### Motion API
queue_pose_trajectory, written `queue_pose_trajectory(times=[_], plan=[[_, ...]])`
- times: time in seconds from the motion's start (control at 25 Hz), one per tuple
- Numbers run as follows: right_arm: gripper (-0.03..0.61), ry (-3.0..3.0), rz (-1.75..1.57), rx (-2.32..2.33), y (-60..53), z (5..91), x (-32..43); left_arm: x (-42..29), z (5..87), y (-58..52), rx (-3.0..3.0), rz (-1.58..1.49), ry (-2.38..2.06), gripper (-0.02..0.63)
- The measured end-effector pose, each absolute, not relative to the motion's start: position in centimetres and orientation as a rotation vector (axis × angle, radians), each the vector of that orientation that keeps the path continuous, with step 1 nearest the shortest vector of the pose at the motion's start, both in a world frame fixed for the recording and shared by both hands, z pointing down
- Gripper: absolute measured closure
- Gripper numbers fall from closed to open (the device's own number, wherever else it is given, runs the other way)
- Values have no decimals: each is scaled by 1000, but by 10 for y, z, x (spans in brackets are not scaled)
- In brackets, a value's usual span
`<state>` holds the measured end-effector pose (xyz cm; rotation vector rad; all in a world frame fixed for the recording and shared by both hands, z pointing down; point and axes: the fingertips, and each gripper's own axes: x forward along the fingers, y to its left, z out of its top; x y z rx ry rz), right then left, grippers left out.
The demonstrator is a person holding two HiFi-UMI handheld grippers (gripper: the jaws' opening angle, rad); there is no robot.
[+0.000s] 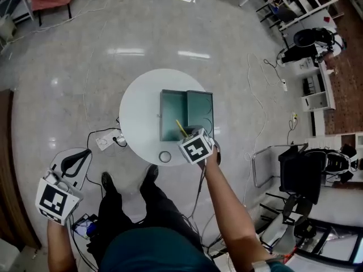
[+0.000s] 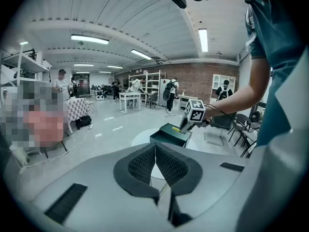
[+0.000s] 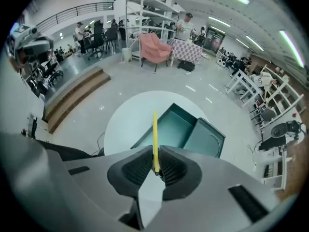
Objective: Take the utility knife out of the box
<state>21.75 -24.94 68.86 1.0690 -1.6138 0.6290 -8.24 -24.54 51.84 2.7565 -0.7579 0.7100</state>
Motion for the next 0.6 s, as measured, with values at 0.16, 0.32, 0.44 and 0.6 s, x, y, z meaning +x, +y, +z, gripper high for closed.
queue_pose_trajectory(times=[0.16,0.32,0.44,0.6], plan=[[512,-1701,698,1193,-234,646,213,-82,495,-234,2783,716,-738,594],[512,-1778,704,1307,-226,602,210,-80,474,-226,2813,717,-717,594],[512,-1844,733,1389,-218,572,207,-78,457,-217,2839,718,-701,594],[512,-1915,757,1475,-202,538,204,-77,438,-203,2861,725,-693,594]])
